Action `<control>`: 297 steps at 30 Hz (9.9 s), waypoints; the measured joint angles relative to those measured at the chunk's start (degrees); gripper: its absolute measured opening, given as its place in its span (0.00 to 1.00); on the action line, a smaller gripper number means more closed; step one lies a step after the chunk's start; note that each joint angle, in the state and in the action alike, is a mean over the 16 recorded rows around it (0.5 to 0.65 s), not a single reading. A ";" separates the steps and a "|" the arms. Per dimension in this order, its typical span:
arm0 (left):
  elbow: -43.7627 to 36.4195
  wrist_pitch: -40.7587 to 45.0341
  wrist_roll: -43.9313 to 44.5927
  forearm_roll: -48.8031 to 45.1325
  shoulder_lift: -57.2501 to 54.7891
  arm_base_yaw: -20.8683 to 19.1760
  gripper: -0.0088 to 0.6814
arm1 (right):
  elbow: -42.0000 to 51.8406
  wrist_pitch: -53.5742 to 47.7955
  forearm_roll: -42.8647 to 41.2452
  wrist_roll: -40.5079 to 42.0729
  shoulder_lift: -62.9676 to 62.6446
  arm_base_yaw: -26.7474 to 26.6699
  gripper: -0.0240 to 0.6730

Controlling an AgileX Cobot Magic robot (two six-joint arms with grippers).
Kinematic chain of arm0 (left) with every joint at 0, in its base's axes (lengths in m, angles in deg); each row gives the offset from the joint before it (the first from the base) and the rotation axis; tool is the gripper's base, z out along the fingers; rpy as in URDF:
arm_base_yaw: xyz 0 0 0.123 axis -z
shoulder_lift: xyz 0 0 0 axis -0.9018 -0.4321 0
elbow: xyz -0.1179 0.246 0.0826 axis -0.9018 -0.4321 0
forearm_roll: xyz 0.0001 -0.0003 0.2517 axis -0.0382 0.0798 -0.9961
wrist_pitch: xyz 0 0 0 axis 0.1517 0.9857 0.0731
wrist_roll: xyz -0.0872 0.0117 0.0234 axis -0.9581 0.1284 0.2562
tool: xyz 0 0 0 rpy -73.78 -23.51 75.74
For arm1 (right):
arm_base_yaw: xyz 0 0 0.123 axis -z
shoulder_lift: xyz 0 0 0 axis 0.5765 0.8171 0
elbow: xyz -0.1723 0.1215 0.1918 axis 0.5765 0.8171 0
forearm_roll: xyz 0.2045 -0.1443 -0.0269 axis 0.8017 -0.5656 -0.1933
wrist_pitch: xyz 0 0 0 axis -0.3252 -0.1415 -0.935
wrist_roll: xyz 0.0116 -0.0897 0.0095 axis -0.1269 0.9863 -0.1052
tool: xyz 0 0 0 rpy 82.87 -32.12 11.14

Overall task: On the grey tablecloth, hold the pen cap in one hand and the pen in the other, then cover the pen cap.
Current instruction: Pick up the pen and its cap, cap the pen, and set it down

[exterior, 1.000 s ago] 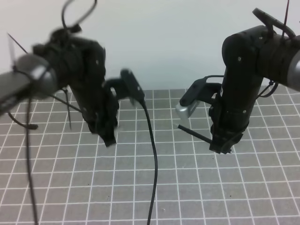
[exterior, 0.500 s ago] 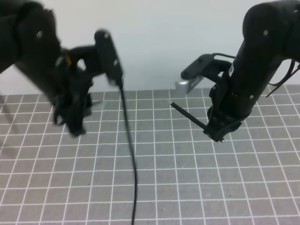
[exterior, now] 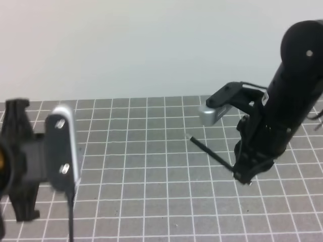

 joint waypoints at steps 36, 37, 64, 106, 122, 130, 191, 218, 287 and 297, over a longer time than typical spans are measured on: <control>-27.22 -32.01 32.35 16.36 11.83 10.88 0.02 | 12.98 0.00 12.92 0.96 -9.69 -12.89 0.13; -27.43 -32.36 32.67 16.24 11.83 10.88 0.02 | 13.08 0.00 13.22 1.14 -9.95 -12.91 0.13; -28.55 -43.64 33.77 17.71 10.24 18.85 0.04 | 13.29 0.00 14.56 0.66 -9.77 -13.01 0.12; -28.55 -41.83 36.35 21.18 8.91 15.47 0.02 | 13.29 0.00 14.23 2.86 -9.77 -13.01 0.13; -28.55 -42.54 36.34 21.18 8.91 19.44 0.01 | 13.29 0.00 13.75 3.16 -9.77 -13.01 0.13; -28.55 -43.05 36.40 20.74 8.91 19.66 0.03 | 13.29 0.00 13.72 3.98 -9.77 -13.01 0.13; -28.55 -36.99 36.64 16.67 8.88 19.77 0.02 | 9.76 -0.36 16.80 5.82 -2.29 -13.13 0.12; -28.55 -36.13 36.62 16.52 8.88 19.76 0.01 | 8.66 0.00 18.13 5.83 -0.79 -13.14 0.13; -28.45 -39.83 27.38 20.49 8.88 20.06 0.31 | 2.27 -0.13 7.07 -0.74 2.38 -11.46 0.12; -28.44 -48.80 26.21 38.33 8.89 20.06 0.03 | 3.00 4.49 4.09 -9.41 2.38 -4.07 0.12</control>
